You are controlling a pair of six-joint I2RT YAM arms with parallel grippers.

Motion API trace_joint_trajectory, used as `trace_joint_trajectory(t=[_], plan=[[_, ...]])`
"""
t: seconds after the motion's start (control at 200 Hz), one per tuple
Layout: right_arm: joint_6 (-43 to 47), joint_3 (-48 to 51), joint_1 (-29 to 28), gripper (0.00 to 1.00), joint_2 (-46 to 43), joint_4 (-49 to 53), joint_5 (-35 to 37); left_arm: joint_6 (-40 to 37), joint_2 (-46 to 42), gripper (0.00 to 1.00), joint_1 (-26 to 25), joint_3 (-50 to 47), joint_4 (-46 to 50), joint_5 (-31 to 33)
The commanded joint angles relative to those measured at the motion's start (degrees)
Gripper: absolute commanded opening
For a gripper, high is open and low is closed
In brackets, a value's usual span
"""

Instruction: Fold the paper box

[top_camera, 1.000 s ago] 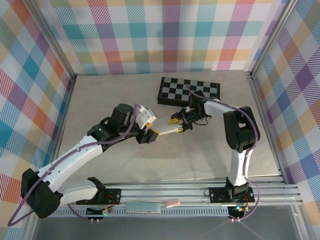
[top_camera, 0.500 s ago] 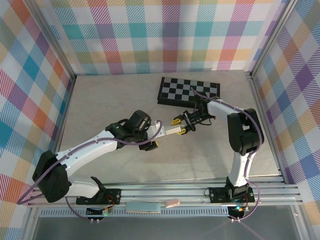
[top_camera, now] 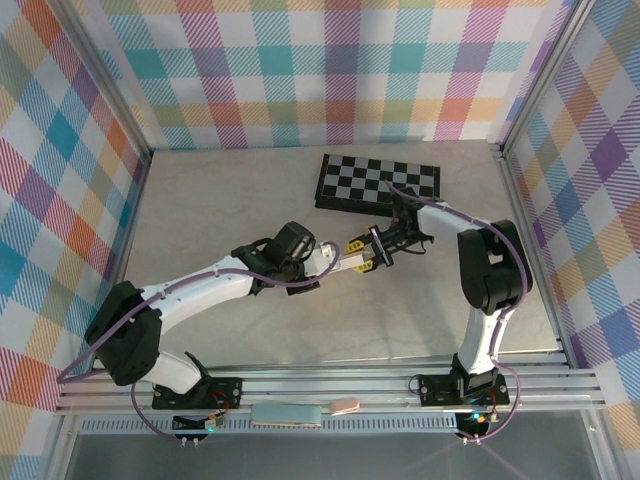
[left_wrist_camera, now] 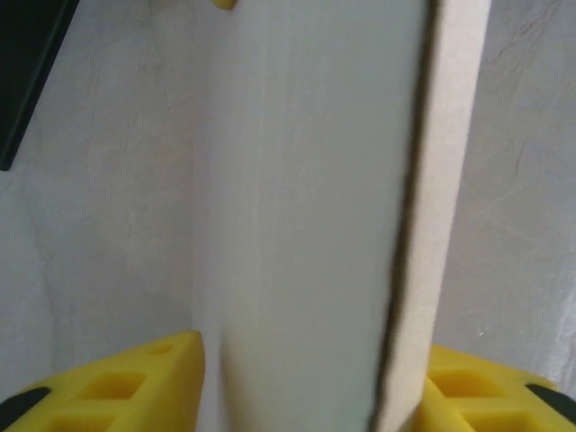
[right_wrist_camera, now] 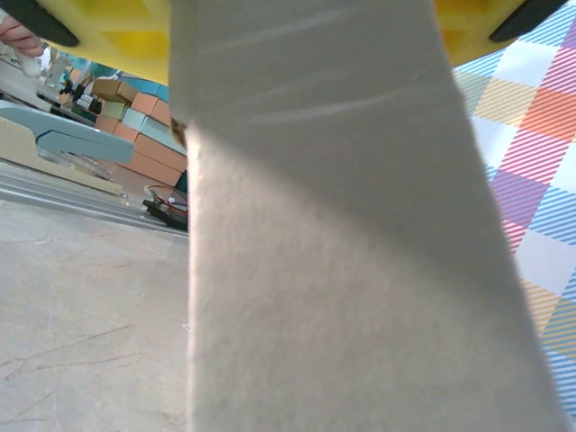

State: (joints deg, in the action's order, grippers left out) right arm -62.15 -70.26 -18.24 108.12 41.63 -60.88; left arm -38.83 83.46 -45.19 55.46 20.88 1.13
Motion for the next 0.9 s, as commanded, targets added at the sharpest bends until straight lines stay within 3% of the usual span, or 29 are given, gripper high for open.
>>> trace_joint_trajectory(t=[0.0, 0.16, 0.365, 0.575, 0.725, 0.895], plan=[[-0.9, 1.3, 0.0, 0.39, -1.6, 1.9, -1.4, 0.0, -0.1, 0.41, -0.5, 2.1, -0.3, -1.3], [-1.6, 2.1, 0.2, 0.47, -2.0, 0.8, -0.9, 0.3, 1.3, 0.22, -0.5, 5.6, 7.7, -4.9], [4.9, -2.6, 2.3, 0.68, -5.5, 7.7, 5.4, 0.8, 1.5, 0.21, -0.5, 8.9, 16.3, -6.9], [12.4, -6.1, 5.6, 0.74, -13.9, 14.2, 14.8, 0.5, 2.0, 0.20, -0.4, 11.5, 24.2, -6.2], [21.7, -5.6, 6.2, 0.66, -21.0, 13.1, 26.5, -1.4, 2.3, 0.20, 0.5, 11.8, 27.6, -5.8], [37.3, 2.1, 2.0, 0.47, -32.7, 2.5, 39.5, -3.9, 4.0, 0.22, 2.8, 12.6, 31.4, -6.4]])
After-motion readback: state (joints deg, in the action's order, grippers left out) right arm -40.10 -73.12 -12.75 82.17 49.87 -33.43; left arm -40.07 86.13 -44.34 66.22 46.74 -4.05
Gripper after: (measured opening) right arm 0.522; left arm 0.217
